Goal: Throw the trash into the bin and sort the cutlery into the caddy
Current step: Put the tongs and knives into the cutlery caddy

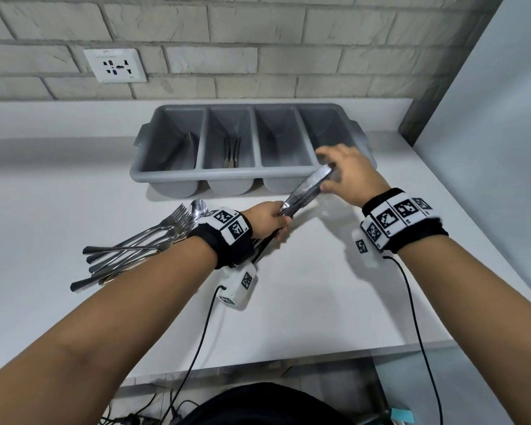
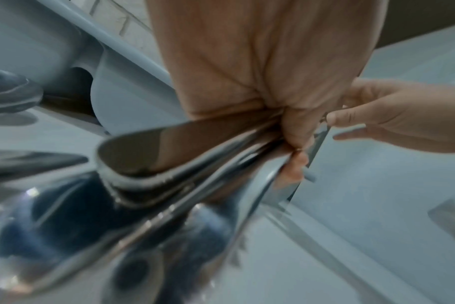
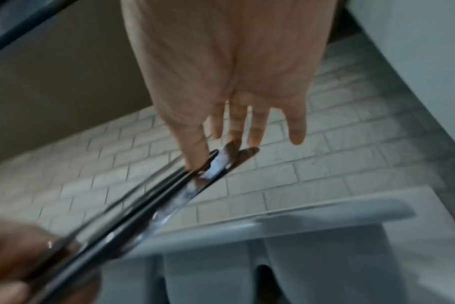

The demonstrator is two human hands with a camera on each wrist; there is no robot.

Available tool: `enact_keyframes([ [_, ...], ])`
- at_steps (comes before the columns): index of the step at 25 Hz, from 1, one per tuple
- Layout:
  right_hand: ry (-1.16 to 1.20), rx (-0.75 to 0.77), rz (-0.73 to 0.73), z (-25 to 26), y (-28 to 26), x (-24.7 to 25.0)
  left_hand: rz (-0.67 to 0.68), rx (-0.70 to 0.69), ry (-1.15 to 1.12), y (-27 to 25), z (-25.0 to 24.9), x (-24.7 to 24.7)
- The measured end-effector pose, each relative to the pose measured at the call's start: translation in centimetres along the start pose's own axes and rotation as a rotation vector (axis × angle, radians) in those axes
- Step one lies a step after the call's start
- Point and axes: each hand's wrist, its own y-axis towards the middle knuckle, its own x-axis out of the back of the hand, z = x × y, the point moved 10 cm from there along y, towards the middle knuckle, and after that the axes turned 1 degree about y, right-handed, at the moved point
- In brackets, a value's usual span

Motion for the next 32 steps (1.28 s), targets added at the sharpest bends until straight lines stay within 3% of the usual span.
enact_keyframes([
  [2, 0.297, -0.104, -0.304, -1.6, -0.6, 3.3, -0.068, -0.029, -0.193, -0.1, -0.3, 1.2],
  [3, 0.426, -0.17, -0.393, -2.3, -1.0, 3.7, -0.112, -0.038, -0.293, -0.2, -0.6, 2.1],
  [4, 0.543, -0.228, -0.391, -2.6, -1.0, 3.0, -0.165, -0.042, -0.384, -0.2, -0.8, 3.2],
  [5, 0.656, -0.268, -0.291, -2.0, -0.9, 1.3, -0.227, -0.045, -0.476, -0.2, -1.1, 4.5],
  [9, 0.963, -0.332, 0.398, 4.9, -2.1, -8.2, -0.439, 0.005, -0.963, -0.1, -1.8, 9.4],
  [11, 1.14, -0.356, 0.466, 7.6, -1.9, -9.3, -0.477, 0.033, -1.145, -0.4, -1.9, 10.9],
  [14, 1.252, -0.329, 0.278, 9.6, 0.0, -7.1, -0.556, 0.033, -1.147, -0.5, -1.7, 12.7],
  [18, 1.021, -0.233, 0.107, 10.8, 1.7, -5.5, -0.601, 0.04, -1.098, -0.8, -1.8, 13.7],
  [23, 1.008, -0.251, 0.128, 11.1, 2.4, -6.4, -0.482, 0.009, -1.044, -1.2, -1.4, 12.9],
  [25, 0.984, -0.263, 0.168, 11.2, 2.7, -7.4, -0.49, 0.084, -1.002, -1.1, 0.0, 13.1],
  [28, 0.94, -0.315, 0.211, 10.8, 3.1, -9.1, -0.433, 0.303, -0.831, -0.3, 2.8, 13.1],
  [32, 0.855, -0.4, 0.225, 9.9, 5.0, -10.8, -0.412, 0.406, -0.655, 1.4, 5.5, 14.5],
])
